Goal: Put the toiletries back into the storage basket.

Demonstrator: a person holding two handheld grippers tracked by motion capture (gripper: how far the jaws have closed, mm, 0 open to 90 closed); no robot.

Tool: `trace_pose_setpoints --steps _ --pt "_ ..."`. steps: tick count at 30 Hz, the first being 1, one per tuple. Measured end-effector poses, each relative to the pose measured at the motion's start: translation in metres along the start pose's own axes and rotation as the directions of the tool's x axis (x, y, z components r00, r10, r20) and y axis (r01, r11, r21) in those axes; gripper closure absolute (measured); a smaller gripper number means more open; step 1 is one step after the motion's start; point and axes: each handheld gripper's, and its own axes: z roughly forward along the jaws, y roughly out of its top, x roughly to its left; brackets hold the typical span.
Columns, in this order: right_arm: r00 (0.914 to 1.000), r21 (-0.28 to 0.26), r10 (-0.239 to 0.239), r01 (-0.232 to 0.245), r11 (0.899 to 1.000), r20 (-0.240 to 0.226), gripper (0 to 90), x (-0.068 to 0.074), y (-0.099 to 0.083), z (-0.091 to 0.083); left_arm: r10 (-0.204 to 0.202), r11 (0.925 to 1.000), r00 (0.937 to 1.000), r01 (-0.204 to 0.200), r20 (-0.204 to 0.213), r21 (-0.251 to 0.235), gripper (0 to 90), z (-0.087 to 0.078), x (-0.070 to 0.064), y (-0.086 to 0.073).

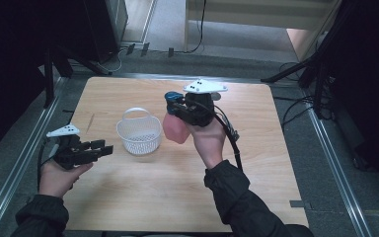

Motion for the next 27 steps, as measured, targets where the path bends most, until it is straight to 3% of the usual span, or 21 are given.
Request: trace_pose_setpoints --steps 7,8,11,16,20,27 --pt "0.9998 -0.011 -0.013 0.012 1.0 -0.013 75.5 0.008 0.012 0.008 -0.001 1.0 1.0 0.001 0.0 -0.003 48.0 -0.001 0.001 -0.001" --pt "0.9995 -0.019 -0.027 0.027 0.999 -0.015 81.5 0.011 0.016 0.01 -0.002 1.0 1.0 0.002 0.001 -0.004 48.0 -0.002 0.001 -0.002" --pt "0.9993 -0.011 -0.028 0.028 1.0 -0.023 81.6 0.016 0.021 0.015 -0.002 1.0 1.0 0.002 0.002 -0.004 48.0 -0.002 0.001 -0.002" --pt "0.9989 -0.014 -0.012 0.011 1.0 -0.046 82.0 0.02 0.02 0.024 -0.004 1.0 1.0 0.004 0.002 -0.009 48.0 -0.003 0.002 -0.002" --pt "0.9985 -0.014 -0.031 0.03 0.999 -0.045 82.0 0.025 0.021 0.03 -0.003 1.0 1.0 0.003 0.002 -0.007 48.0 -0.003 0.002 -0.002" --pt "0.9974 -0.037 -0.025 0.022 0.999 -0.068 82.1 0.032 0.023 0.037 -0.004 0.9999 1.0 0.004 0.002 -0.009 48.1 -0.004 0.003 -0.002"
